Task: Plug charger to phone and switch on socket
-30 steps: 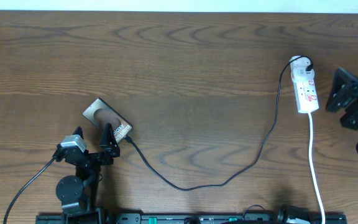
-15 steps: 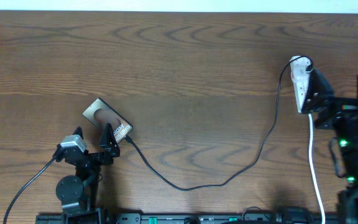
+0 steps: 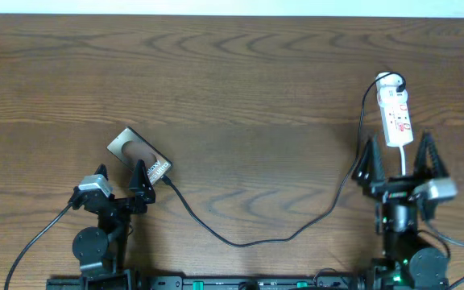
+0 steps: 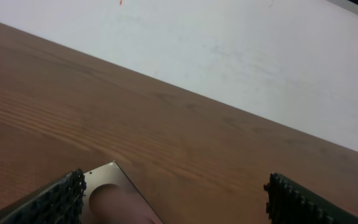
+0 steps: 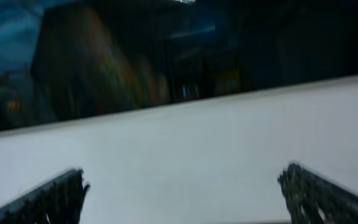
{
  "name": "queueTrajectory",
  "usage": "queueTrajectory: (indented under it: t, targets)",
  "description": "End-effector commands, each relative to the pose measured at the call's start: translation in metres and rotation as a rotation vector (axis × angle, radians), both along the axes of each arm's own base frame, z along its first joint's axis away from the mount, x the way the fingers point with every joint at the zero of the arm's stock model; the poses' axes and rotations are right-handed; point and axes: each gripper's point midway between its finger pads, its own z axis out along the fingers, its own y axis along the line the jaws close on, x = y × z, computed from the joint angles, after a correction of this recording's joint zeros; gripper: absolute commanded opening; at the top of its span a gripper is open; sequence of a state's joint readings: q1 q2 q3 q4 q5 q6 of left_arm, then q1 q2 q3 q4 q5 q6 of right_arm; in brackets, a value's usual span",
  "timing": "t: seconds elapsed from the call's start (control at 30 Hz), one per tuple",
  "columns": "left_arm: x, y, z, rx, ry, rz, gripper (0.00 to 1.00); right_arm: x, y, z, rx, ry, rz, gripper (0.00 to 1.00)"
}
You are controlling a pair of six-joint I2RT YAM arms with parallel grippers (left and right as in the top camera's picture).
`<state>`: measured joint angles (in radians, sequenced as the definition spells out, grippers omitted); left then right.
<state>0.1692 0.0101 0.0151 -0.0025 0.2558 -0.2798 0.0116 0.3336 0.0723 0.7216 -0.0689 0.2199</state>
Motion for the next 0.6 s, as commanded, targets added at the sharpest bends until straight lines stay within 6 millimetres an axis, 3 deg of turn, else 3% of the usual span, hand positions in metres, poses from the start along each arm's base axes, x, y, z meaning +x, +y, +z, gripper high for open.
queueTrajectory:
  t: [0.0,0.27,0.57]
  targets:
    - [-0.001,-0.002,-0.015,0.004,0.049,-0.014,0.91,0.001,-0.003,-0.029,0.012,0.060,-0.018,0.99]
    - [-0.001,-0.002,-0.015,0.004,0.049,-0.014,0.91,0.003,-0.013,-0.057,0.030,0.175,-0.076,0.99]
    - [-0.001,-0.002,-0.015,0.004,0.049,-0.014,0.91,0.003,-0.024,-0.103,0.037,0.354,-0.136,0.99]
